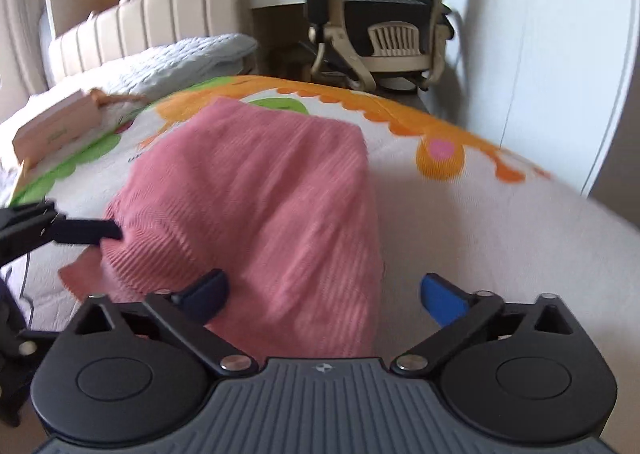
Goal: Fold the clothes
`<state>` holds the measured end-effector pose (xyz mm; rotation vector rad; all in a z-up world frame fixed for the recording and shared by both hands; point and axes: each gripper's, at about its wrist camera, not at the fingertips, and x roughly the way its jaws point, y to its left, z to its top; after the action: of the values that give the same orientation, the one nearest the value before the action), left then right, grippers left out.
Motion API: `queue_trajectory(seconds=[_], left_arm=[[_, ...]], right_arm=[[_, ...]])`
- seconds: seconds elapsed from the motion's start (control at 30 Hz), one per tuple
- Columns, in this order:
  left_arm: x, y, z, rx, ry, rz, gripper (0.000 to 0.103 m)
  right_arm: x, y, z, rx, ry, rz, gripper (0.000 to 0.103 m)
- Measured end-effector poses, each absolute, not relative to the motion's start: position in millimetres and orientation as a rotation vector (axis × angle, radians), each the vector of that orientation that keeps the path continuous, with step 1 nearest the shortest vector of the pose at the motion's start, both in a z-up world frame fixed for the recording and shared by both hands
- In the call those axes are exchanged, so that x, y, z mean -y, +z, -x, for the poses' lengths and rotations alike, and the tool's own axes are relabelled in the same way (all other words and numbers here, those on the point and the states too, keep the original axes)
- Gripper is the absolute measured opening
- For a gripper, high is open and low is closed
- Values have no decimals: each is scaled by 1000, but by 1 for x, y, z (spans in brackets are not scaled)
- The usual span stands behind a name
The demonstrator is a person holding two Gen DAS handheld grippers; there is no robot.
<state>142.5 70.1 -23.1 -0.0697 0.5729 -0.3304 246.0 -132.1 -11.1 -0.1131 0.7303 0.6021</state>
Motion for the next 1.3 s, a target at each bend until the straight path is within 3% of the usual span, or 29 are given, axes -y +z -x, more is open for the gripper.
queue_trajectory(seconds=[0.27, 0.5, 0.87, 1.2, 1.3], left_arm=[[-67, -21, -138, -557, -266, 65, 101], [-90, -28, -95, -570, -29, 341, 103], [-28, -20, -50, -555, 171, 112, 103], [-36, -30, -64, -672, 212, 127, 103], [-36, -30, -65, -677, 212, 125, 103]], right_arm=[[136, -6, -226, -666, 554, 104, 103], [156, 3, -175, -638, 525, 147, 103], [152, -12, -108, -545, 349, 392, 103], [192, -14, -138, -687, 457, 107, 103], [187, -15, -136, -686, 448, 132, 103]])
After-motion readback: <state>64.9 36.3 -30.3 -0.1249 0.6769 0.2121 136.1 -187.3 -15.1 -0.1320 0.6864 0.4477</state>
